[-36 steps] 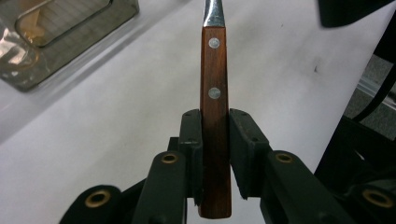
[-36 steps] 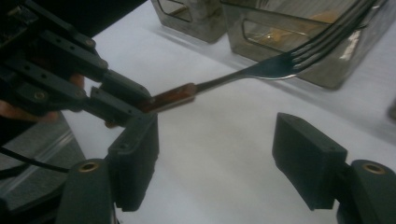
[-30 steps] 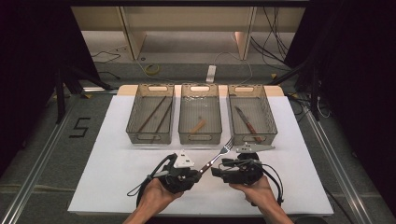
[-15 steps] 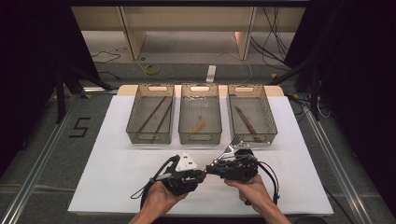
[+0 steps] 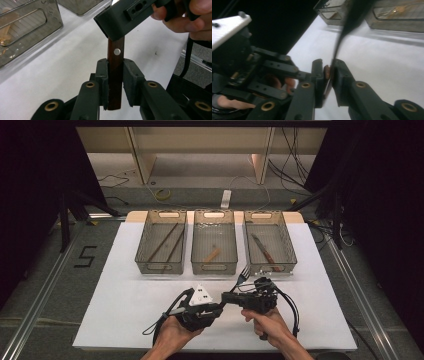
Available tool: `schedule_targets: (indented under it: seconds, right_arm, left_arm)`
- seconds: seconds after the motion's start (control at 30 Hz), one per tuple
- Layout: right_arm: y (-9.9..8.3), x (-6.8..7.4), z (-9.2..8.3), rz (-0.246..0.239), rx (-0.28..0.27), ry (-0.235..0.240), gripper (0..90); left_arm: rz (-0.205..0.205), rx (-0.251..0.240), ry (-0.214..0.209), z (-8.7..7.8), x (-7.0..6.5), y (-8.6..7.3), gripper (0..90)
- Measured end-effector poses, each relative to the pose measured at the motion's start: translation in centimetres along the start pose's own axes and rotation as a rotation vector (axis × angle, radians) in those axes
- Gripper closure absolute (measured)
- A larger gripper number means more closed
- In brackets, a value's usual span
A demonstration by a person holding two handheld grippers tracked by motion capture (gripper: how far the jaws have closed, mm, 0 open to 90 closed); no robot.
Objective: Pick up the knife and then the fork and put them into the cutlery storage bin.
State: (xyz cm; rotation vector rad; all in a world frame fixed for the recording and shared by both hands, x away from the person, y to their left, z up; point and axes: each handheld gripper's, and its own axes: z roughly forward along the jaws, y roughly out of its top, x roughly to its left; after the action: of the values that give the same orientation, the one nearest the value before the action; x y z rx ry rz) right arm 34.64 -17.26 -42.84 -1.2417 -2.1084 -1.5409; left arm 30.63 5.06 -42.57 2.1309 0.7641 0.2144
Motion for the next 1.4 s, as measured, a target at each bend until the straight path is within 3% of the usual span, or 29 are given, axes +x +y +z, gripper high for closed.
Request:
schedule_targets:
  seconds: [0.07,0.2,0.37,0.43,0.67,0.9,1.17,1.4]
  right_arm:
    - [0.2,0.3,0.0,-0.029,0.01,-0.008,81.0]
    - [0.6,0.2,-0.5,-0.066,0.009,-0.045,81.0]
    - [1.3,-0.2,-1.5,-0.09,0.007,-0.092,81.0]
    - [1.7,-0.4,-1.9,-0.096,0.006,-0.114,81.0]
    - [3.5,-1.8,-3.6,-0.089,0.012,-0.169,81.0]
    - [5.8,-2.9,-5.4,-0.076,0.018,-0.246,81.0]
    - [10.4,-3.8,-7.5,-0.062,0.009,-0.304,80.9]
    - [14.2,-5.0,-8.4,-0.049,-0.02,-0.391,80.9]
  left_arm:
    - [-0.022,0.005,-0.016,-0.1,0.2,0.1,69.4]
    - [-0.031,0.011,-0.017,-0.7,0.6,0.2,48.1]
    - [-0.021,0.013,0.004,-2.1,1.9,-0.3,38.2]
    - [-0.037,0.014,-0.001,-2.7,2.6,-0.5,35.4]
    - [-0.084,0.011,0.024,-4.4,4.7,-1.5,27.3]
    - [-0.117,0.022,0.054,-5.1,5.8,-2.5,21.2]
    - [-0.149,-0.005,0.095,-6.4,6.9,-3.3,19.8]
    - [-0.159,-0.042,0.113,-7.0,7.4,-3.7,18.2]
